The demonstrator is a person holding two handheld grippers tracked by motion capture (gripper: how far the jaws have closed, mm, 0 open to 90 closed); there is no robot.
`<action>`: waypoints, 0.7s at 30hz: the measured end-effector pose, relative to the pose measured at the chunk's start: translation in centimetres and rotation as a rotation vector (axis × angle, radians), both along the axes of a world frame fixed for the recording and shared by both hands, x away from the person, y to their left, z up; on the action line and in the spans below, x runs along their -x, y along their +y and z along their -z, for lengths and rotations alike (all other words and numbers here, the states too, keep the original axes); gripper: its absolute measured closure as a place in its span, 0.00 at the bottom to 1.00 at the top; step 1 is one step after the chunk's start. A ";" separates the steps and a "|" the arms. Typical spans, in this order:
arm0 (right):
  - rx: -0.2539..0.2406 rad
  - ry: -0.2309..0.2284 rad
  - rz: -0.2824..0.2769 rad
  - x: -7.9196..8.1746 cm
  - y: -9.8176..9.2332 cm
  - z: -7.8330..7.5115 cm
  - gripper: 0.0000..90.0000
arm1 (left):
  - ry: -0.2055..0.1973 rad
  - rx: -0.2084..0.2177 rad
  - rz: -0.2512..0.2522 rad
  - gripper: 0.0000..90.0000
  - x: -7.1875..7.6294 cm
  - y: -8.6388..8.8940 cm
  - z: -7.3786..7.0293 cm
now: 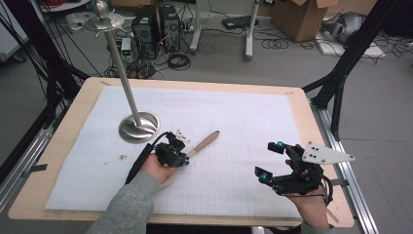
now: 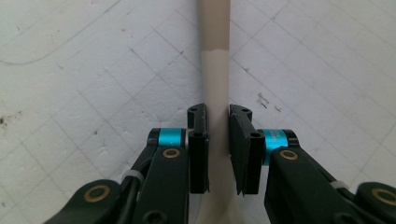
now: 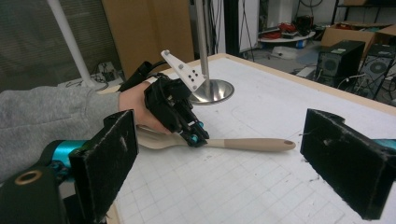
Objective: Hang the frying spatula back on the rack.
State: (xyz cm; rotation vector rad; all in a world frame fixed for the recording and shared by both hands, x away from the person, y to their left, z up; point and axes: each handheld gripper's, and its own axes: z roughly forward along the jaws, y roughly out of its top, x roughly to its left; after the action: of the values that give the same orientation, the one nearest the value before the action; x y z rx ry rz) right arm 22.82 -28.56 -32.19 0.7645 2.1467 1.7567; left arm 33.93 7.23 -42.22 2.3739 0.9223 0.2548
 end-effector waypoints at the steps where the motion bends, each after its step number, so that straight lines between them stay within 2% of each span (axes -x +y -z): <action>1: -0.001 0.001 0.001 0.0 0.0 0.0 0.11 | 0.000 0.004 -0.001 0.87 0.0 0.1 -0.1; 13: 0.011 0.000 -0.007 -0.2 0.4 0.1 0.11 | -0.038 0.089 -0.002 0.87 1.1 2.4 -1.6; 21: 0.011 -0.001 -0.006 -0.2 0.5 0.1 0.11 | -0.072 0.156 0.001 0.87 1.9 4.9 -2.9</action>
State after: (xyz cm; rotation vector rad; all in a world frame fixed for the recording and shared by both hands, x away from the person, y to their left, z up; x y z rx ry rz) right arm 23.02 -28.10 -32.27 0.7550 2.1588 1.7463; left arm 32.04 12.14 -39.31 2.2084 0.8744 0.2569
